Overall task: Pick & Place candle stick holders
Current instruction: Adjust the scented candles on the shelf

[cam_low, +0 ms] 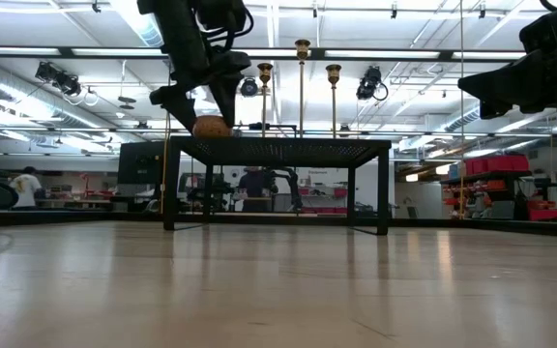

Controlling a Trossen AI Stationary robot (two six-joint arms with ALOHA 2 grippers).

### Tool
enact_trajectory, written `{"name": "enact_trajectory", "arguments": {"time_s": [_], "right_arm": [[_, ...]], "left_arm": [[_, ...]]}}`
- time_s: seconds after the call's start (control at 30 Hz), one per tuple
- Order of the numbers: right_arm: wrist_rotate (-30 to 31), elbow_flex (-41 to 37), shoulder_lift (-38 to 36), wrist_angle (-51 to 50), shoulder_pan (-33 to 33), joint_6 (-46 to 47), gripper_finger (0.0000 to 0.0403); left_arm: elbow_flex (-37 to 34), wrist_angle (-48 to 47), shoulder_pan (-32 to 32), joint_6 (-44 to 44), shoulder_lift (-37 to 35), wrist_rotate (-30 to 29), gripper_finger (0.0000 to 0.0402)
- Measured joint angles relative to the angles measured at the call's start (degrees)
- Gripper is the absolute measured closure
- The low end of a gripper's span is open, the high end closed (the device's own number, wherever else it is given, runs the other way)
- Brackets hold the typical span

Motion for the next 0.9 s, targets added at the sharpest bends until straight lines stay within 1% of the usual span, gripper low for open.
{"name": "enact_trajectory", "arguments": {"time_s": [0.17, 0.33, 0.7, 0.83, 0.9], "right_arm": [[0.01, -0.01, 0.00, 0.00, -0.01, 0.00, 0.0389], [0.00, 0.00, 0.00, 0.00, 0.00, 0.00, 0.0389], [0.00, -0.01, 0.00, 0.00, -0.01, 0.00, 0.0389], [0.00, -0.02, 0.00, 0.00, 0.00, 0.00, 0.0389], [0.00, -0.01, 0.00, 0.00, 0.01, 0.00, 0.0389]], "left_arm": [[1.09, -2.85, -0.02, 1.11, -0.10, -0.43, 0.0035], [3.43, -6.61, -0.02, 2.45, -0.10, -3.06, 0.0035], [7.70, -6.80, -0.93, 3.73, -0.17, -2.99, 0.0035], [11.34, -6.37, -1.42, 6.33, -0.17, -3.10, 0.0035], [12.65, -4.83, -1.44, 8.35, -0.17, -4.08, 0.0035]]}}
